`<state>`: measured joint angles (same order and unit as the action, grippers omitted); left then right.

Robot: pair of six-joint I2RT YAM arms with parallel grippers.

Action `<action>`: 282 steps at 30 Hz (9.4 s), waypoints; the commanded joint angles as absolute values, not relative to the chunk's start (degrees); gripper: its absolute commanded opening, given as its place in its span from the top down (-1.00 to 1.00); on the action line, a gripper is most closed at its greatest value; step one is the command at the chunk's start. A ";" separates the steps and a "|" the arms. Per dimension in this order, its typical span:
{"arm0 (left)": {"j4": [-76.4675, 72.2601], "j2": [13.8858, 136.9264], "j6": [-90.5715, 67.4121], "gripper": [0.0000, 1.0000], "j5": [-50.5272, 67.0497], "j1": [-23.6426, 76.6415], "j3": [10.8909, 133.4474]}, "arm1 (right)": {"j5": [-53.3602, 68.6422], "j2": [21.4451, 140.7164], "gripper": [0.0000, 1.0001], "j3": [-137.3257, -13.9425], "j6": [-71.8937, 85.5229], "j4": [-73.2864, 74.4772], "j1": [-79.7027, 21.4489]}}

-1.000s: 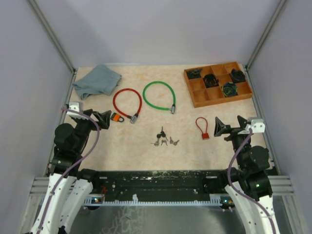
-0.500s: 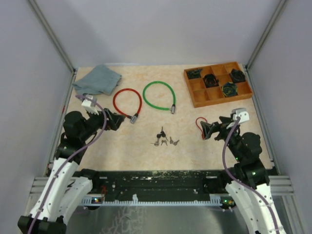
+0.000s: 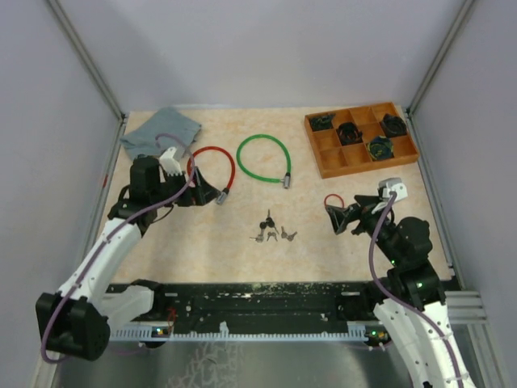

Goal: Unlock with the key
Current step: Move the lock to the center of the board, then pick up the key from the center of the board.

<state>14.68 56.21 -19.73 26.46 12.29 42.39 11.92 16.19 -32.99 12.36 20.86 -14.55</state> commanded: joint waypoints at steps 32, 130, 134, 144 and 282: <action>31.90 92.38 -6.67 -0.82 3.37 26.08 64.85 | 19.25 16.37 -0.95 -32.44 14.01 16.68 -14.06; -24.64 53.68 -50.97 -0.73 11.05 27.69 10.83 | -7.75 93.93 0.71 -61.18 24.36 5.98 -52.35; -18.88 48.20 -47.82 -0.74 6.97 27.71 11.29 | -8.95 102.85 0.65 -67.83 26.44 9.81 -52.91; -14.06 49.62 -43.27 -0.74 8.10 27.69 15.14 | -10.54 108.26 0.54 -69.50 28.86 13.33 -54.57; -21.36 62.39 -42.51 -0.77 18.61 34.84 17.79 | -4.81 90.02 0.45 -51.51 12.70 23.74 -54.02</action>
